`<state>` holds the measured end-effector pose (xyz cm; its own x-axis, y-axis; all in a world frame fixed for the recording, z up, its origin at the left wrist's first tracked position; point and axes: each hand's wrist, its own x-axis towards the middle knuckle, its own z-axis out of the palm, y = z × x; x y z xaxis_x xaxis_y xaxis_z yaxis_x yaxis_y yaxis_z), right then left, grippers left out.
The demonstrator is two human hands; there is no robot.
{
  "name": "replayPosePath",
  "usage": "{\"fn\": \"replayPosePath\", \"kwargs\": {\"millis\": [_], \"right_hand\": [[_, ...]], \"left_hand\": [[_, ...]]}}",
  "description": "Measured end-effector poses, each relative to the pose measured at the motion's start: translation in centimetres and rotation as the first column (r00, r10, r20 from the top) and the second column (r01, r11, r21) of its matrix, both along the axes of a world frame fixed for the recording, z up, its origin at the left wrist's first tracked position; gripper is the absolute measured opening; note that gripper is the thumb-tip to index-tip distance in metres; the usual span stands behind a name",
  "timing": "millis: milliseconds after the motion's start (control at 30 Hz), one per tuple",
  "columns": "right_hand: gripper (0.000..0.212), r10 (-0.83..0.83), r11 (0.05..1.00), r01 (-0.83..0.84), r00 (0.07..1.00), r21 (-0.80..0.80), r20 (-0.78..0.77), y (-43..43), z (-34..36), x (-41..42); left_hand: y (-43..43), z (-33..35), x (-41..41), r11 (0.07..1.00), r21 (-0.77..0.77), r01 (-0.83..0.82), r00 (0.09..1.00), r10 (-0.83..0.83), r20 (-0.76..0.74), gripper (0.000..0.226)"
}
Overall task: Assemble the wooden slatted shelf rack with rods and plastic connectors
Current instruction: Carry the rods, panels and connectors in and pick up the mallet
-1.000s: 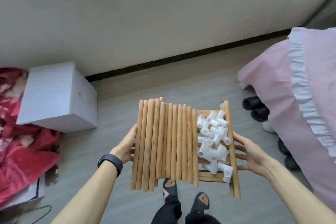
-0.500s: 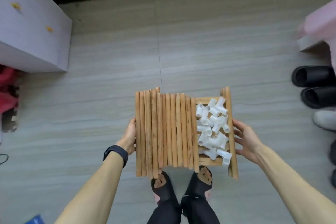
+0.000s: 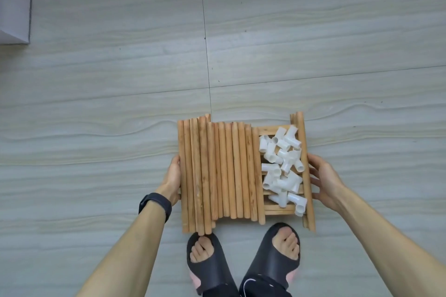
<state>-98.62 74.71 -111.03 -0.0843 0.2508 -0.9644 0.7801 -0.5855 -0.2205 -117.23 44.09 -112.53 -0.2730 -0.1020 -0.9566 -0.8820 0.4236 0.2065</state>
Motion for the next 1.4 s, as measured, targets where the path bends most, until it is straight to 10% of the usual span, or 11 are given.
{"fn": "replayPosePath", "kwargs": {"millis": [333,600,800,1000,1233,1400], "right_hand": [[0.052,0.028,0.994,-0.033,0.998,0.108,0.047,0.6,0.4,-1.4],[0.049,0.473,0.819,-0.453,0.881,0.353,0.033,-4.2,20.6,-2.8],[0.035,0.878,0.344,-0.680,0.477,0.648,0.034,-9.1,47.9,-9.6],[0.029,0.979,0.101,-0.405,0.204,0.909,-0.018,-15.8,73.3,-16.4],[0.028,0.978,-0.035,-0.070,-0.208,0.997,0.020,-31.9,90.8,-18.7],[0.023,0.828,0.001,0.044,-0.561,0.999,0.024,-50.6,95.2,-15.9]], "left_hand": [[0.7,1.9,-0.6,0.994,0.021,0.104,0.994,-0.104,-0.022,0.046],[0.0,21.1,-0.1,0.792,-0.099,0.602,0.780,-0.610,-0.140,0.049],[-1.6,46.7,-3.0,0.568,-0.407,0.716,0.455,-0.821,-0.345,0.048],[-6.5,71.6,-4.8,0.650,-0.655,0.384,0.306,-0.759,-0.574,0.045],[-24.2,89.5,2.3,0.742,-0.665,-0.092,0.329,-0.607,-0.723,0.038],[-41.5,94.0,14.6,0.619,-0.654,-0.435,0.466,-0.467,-0.752,0.033]]}}
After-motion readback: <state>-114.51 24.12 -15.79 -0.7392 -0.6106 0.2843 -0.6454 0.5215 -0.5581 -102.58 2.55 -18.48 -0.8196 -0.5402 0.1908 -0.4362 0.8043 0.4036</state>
